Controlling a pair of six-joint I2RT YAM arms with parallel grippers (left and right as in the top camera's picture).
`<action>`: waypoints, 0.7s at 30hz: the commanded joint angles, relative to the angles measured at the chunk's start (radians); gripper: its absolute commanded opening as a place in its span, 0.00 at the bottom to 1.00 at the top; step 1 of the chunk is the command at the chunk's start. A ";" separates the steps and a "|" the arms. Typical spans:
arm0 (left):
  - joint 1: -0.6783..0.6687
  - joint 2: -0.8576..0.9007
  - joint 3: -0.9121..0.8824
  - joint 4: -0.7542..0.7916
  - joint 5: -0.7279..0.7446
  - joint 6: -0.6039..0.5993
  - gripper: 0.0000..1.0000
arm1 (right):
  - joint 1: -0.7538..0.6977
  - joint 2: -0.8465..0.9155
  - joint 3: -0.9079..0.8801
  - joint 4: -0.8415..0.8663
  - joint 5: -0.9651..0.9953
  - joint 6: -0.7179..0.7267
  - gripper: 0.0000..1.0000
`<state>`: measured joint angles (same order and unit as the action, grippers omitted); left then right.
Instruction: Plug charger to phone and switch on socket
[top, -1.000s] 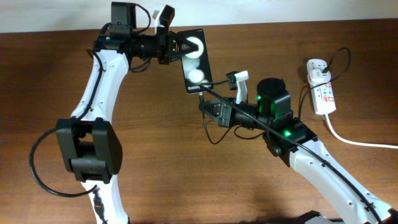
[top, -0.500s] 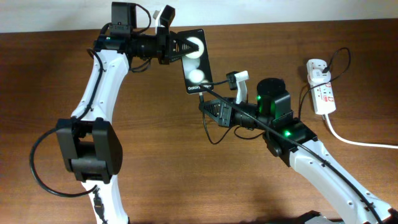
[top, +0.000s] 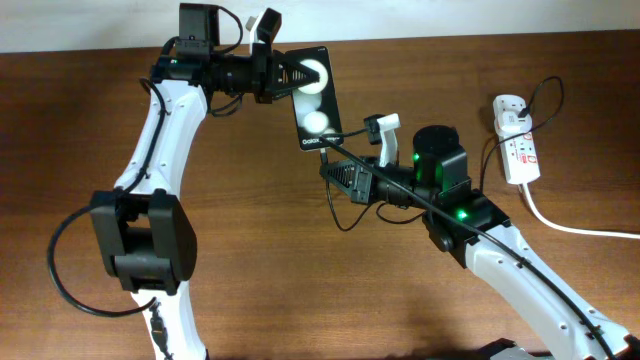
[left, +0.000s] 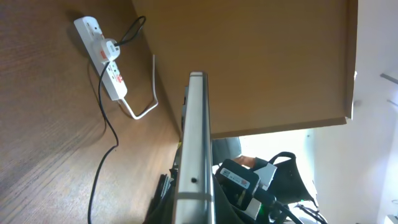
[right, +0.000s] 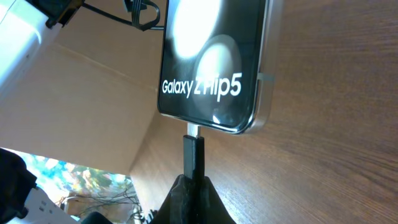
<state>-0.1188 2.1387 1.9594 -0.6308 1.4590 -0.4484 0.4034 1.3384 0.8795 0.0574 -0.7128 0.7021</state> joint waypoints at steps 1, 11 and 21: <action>-0.008 -0.033 0.001 0.002 0.037 0.018 0.00 | -0.006 0.000 -0.006 0.011 0.049 -0.018 0.04; -0.017 -0.033 0.001 0.002 0.037 0.018 0.00 | -0.006 0.000 -0.003 0.064 0.064 -0.035 0.04; -0.037 -0.033 0.001 0.002 0.037 0.054 0.00 | -0.006 0.000 -0.002 0.100 0.077 -0.013 0.04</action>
<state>-0.1234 2.1387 1.9594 -0.6216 1.4513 -0.4442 0.4038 1.3411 0.8650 0.1139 -0.6964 0.6968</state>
